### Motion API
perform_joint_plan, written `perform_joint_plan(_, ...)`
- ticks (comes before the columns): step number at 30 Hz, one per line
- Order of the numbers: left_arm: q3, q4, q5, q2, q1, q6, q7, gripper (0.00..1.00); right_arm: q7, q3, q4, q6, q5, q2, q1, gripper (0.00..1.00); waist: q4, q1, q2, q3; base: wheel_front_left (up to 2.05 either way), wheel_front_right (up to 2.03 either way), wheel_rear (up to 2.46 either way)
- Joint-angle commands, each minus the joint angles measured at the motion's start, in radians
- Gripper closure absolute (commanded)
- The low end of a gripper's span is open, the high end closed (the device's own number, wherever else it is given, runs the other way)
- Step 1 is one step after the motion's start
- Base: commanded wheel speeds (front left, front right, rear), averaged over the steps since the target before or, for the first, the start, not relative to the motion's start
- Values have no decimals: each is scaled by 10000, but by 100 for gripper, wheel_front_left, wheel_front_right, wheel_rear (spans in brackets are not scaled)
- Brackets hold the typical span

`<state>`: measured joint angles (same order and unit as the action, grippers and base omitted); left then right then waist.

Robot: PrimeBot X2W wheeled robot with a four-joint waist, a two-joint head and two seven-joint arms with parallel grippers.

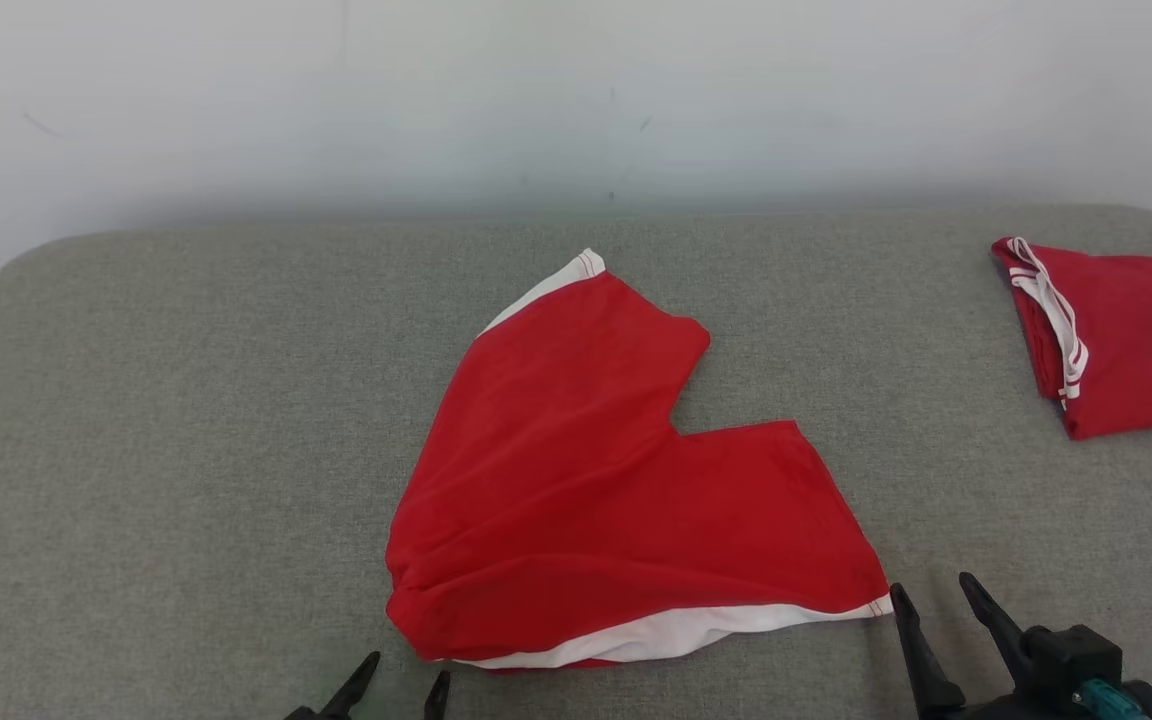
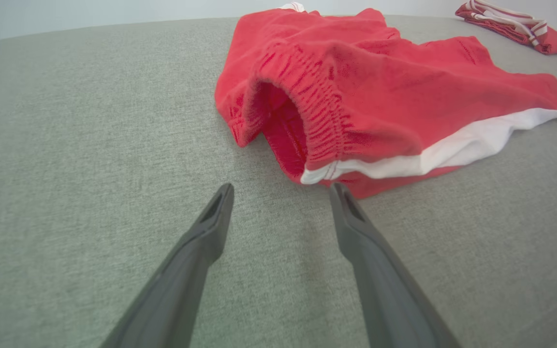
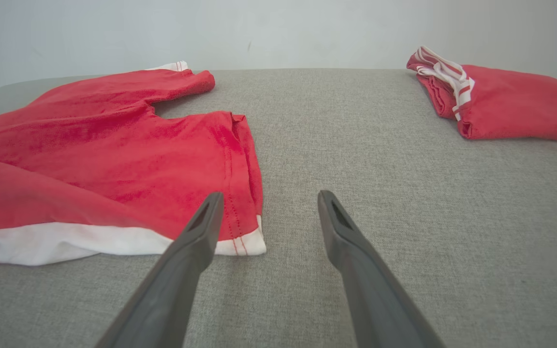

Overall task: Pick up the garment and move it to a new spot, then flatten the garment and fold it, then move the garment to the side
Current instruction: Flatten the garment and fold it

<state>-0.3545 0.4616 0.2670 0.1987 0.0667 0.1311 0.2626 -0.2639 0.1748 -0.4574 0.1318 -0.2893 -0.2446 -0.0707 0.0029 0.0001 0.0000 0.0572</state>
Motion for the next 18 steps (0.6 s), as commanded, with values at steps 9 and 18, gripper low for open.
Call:
perform_joint_plan(9,-1223,428,102,528,988,-15,28,0,1,861,-988,-29,-310,-265,-985,0,-142,-1,0,435,0,0,0)
perform_joint_plan(18,-1805,126,-146,957,1266,-16,28,0,1,1464,-1663,-29,-571,-275,-1444,0,-149,-1,0,585,0,0,0)
